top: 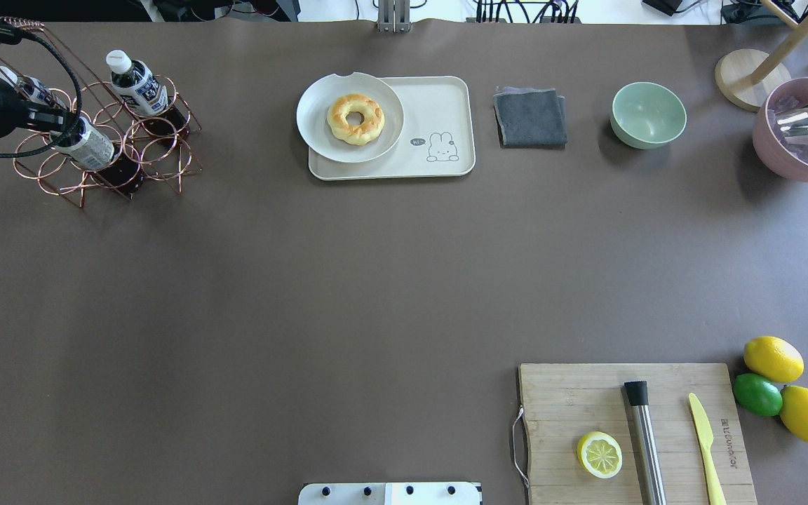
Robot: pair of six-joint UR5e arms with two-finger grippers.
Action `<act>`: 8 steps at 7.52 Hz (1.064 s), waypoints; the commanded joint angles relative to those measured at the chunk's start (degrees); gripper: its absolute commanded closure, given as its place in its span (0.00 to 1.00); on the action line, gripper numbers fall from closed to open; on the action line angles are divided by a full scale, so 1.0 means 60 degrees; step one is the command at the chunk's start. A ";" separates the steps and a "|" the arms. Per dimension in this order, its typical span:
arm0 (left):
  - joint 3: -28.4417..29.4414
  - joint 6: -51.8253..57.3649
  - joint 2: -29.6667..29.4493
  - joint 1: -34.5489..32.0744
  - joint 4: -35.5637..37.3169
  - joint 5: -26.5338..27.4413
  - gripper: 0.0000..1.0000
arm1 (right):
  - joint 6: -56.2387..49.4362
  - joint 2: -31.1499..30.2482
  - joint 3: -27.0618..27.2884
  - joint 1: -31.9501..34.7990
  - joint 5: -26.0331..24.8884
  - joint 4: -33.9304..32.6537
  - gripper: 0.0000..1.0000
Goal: Place tea on tray
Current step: 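Close the left gripper around the white-capped dark bottle in the rack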
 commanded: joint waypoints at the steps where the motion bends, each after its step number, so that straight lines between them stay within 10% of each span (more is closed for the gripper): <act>1: 0.0005 0.0014 0.0043 -0.0010 0.0029 0.0029 0.95 | -0.0006 -0.0001 0.0004 -0.0001 0.0014 0.0014 0.00; 5: -0.0273 -0.0001 -0.0307 -0.0797 0.0379 -0.1020 1.00 | -0.0021 -0.0015 0.0019 0.0013 0.0014 0.0014 0.00; 8: -0.1470 0.1338 -0.0849 -0.1617 0.2802 -0.1202 1.00 | -0.0021 -0.0059 0.0005 0.0014 0.0014 -0.0001 0.00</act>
